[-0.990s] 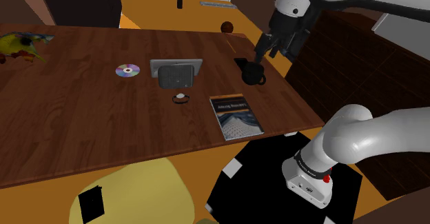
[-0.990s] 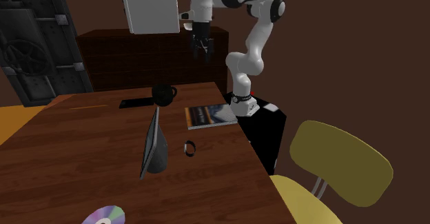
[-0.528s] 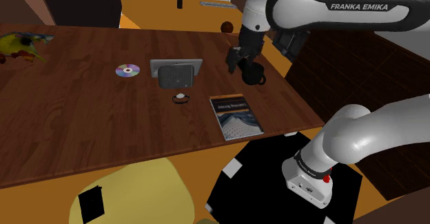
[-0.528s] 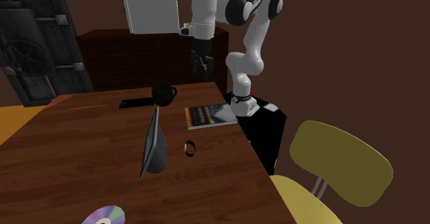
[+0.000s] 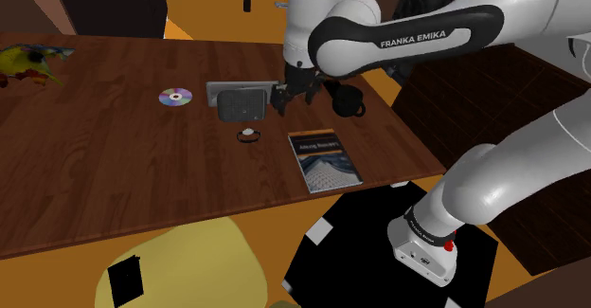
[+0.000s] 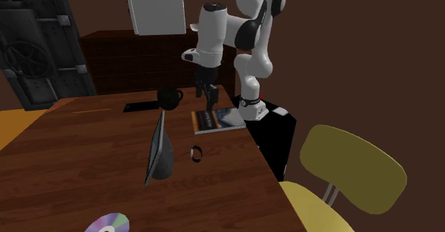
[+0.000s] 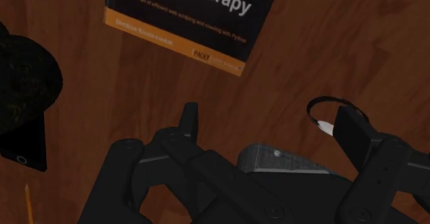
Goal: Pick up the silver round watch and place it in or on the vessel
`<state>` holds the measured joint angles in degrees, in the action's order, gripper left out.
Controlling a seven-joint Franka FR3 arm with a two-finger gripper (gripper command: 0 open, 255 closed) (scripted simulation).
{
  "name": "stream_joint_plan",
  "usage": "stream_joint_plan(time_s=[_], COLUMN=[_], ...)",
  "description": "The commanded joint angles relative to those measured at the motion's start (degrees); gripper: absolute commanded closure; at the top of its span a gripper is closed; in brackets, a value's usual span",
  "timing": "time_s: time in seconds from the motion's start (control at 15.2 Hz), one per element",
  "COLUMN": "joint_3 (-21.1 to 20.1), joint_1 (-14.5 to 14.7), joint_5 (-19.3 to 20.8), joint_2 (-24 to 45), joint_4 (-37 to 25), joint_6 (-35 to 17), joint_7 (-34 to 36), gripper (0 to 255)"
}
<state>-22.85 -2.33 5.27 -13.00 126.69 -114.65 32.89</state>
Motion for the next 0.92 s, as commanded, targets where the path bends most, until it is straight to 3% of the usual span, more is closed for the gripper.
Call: stream_joint_plan(time_s=[0.0, 0.26, 0.53, 0.86], joint_3=[-2.2, -4.5, -4.5, -3.7], joint_1=[-0.2, 0.5, 3.2, 3.2], joint_5=[3.2, 10.7, 18.3, 19.6], joint_2=[5.1, 15.6, 26.4, 28.0], joint_4=[-2.3, -8.6, -16.5, -15.2], joint_6=[-1.5, -2.1, -0.8, -3.3], joint_7=[4.8, 13.5, 21.2, 22.2], gripper=[0, 0, 0, 0])
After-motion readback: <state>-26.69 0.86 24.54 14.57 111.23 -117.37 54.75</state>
